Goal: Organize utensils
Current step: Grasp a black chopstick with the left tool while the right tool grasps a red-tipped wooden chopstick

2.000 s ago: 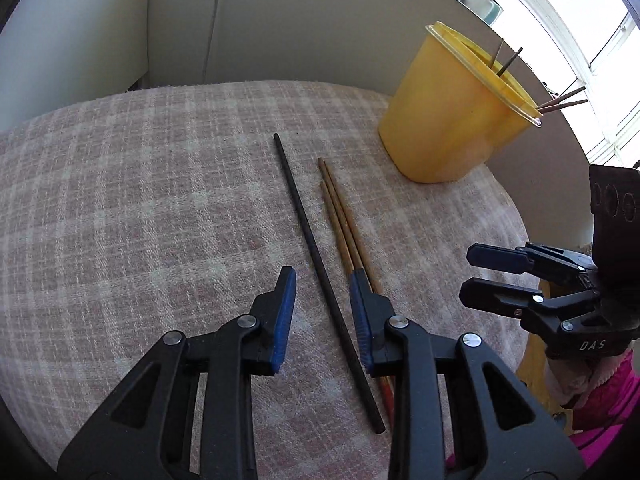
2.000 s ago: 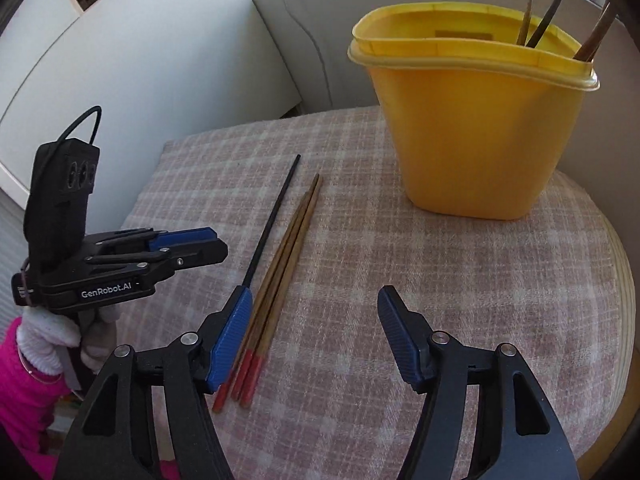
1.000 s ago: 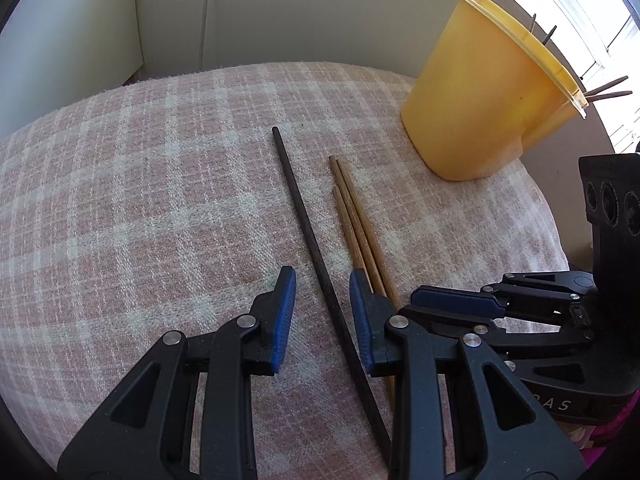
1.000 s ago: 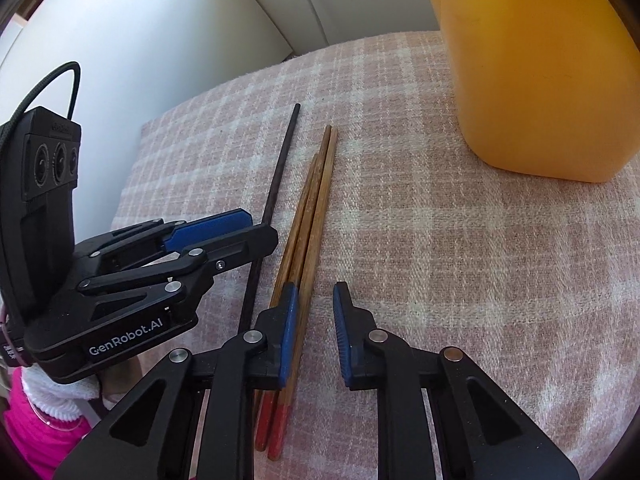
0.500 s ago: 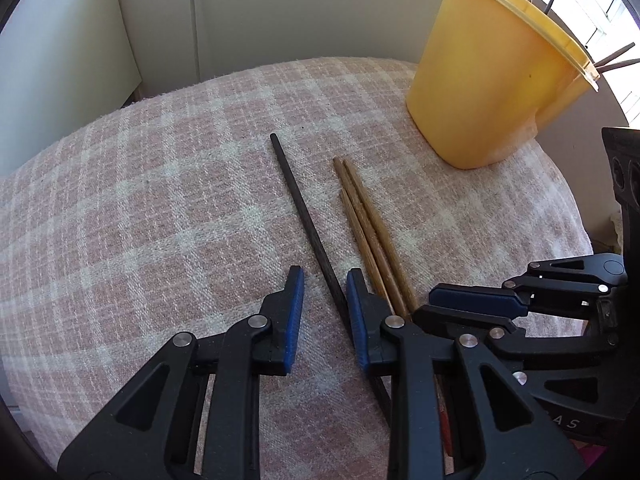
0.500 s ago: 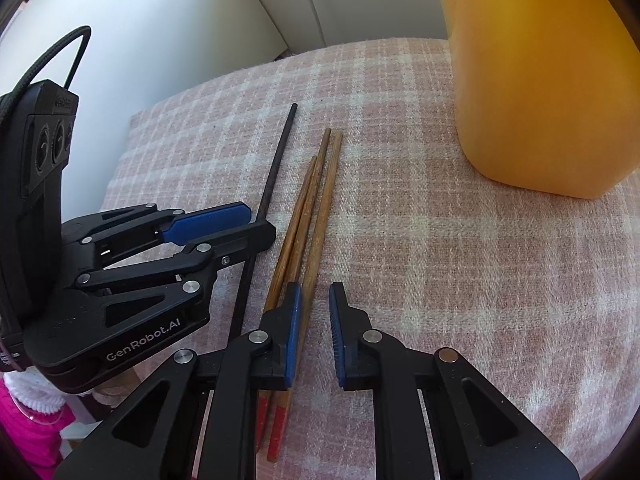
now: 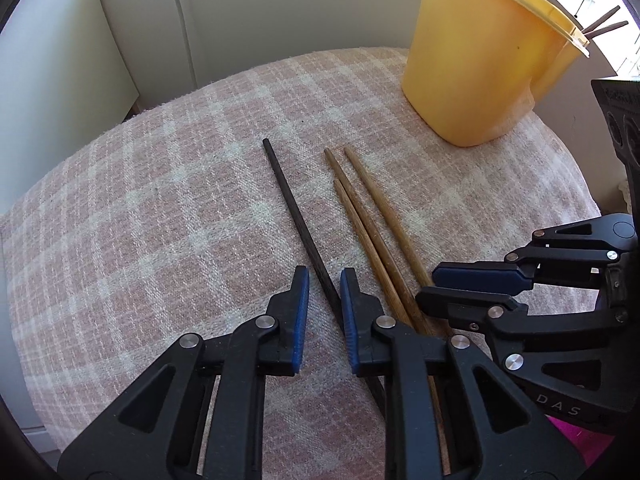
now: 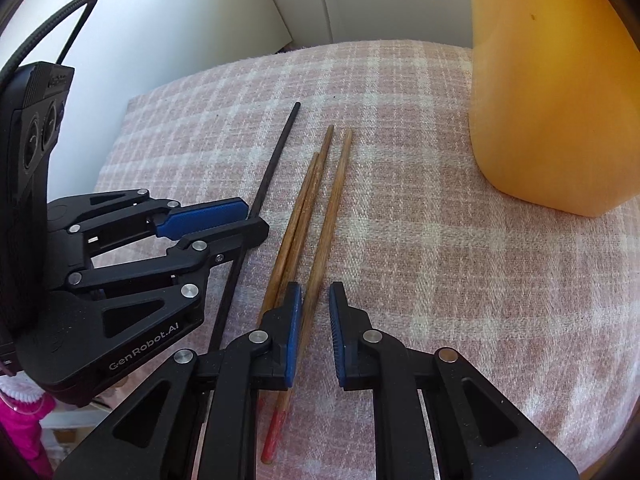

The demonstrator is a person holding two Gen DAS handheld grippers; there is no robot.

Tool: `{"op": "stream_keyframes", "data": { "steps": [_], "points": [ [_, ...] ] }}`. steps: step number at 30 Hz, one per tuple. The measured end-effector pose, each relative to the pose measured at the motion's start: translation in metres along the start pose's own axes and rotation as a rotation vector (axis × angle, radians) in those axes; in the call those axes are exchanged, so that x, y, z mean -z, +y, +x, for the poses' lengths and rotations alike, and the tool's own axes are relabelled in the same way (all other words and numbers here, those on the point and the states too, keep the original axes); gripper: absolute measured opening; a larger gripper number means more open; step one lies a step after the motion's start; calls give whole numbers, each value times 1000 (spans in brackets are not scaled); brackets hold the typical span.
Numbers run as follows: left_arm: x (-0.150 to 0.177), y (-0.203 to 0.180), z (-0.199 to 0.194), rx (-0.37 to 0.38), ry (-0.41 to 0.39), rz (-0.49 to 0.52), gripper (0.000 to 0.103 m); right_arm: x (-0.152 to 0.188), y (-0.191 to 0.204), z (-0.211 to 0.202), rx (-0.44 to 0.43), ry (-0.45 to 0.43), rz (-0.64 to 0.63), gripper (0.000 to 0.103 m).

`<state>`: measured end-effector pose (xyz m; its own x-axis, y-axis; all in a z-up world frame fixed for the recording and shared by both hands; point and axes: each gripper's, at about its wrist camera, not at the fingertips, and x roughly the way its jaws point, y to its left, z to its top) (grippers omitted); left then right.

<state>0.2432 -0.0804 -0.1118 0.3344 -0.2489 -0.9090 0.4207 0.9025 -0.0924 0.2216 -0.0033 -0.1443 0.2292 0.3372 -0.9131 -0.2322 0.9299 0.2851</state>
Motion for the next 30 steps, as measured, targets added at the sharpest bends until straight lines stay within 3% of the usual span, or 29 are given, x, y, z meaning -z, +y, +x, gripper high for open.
{"op": "stream_keyframes", "data": {
  "steps": [5, 7, 9, 12, 13, 15, 20, 30],
  "points": [
    [11, 4, -1, -13, 10, 5, 17, -3, 8, 1, 42, 9, -28, 9],
    [11, 10, 1, -5, 25, -22, 19, -5, 2, 0, 55, 14, -28, 9],
    [6, 19, 5, 17, 32, -60, 28, -9, -2, 1, 50, 29, -12, 9],
    [-6, 36, 8, 37, 28, -67, 28, -15, -4, 5, 54, 41, -4, 8],
    [-8, 39, 8, 40, 25, -63, 27, -16, -4, 7, 54, 41, -4, 8],
    [-10, 45, 7, 40, 20, -73, 11, -19, -1, 9, 53, 42, -3, 8],
    [-5, 78, 9, 133, 16, -174, 5, -19, 2, 10, 52, 33, -1, 6],
    [32, 91, -22, 149, -82, -175, 4, -11, -12, -17, -7, -39, 13, 5]
  ]
}}
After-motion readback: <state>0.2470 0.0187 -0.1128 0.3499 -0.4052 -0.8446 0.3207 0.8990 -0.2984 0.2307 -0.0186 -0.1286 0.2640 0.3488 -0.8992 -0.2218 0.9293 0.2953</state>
